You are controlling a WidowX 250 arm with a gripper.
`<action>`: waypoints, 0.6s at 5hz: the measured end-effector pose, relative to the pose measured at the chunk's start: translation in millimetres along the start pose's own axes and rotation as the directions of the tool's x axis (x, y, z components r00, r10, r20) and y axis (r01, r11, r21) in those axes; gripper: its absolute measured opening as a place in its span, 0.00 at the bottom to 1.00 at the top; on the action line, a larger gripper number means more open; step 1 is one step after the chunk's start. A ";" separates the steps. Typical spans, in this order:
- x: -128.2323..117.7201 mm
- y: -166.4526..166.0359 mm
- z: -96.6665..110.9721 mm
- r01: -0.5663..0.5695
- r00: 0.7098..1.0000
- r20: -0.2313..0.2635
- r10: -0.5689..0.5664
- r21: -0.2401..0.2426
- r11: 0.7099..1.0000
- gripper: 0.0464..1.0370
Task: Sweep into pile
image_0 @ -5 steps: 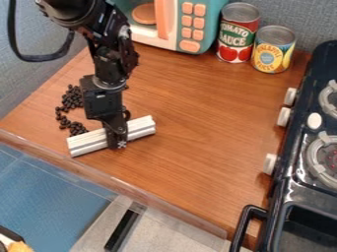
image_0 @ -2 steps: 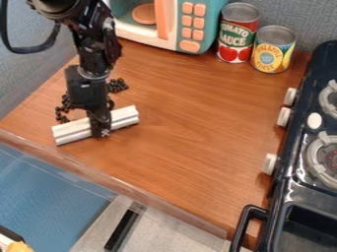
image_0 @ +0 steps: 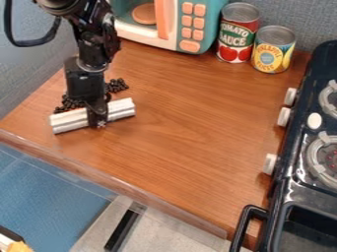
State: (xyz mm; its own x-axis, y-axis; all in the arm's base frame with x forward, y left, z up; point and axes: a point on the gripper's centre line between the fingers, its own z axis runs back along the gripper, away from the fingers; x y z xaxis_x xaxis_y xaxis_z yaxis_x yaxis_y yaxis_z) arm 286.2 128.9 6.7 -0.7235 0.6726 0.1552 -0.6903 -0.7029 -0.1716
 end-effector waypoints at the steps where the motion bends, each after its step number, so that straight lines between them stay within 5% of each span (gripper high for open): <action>1: -0.5 -10.1 -1.0 0.004 1.000 0.006 -0.004 -0.011 1.000 0.35; 3: 2.5 -35.4 -7.5 -0.027 0.999 0.020 0.028 -0.013 1.000 0.35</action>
State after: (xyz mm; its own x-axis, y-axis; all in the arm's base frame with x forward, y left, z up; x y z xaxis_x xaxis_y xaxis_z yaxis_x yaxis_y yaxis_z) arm 308.9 157.2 5.8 -0.7423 0.6481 0.1702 -0.6701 -0.7181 -0.1880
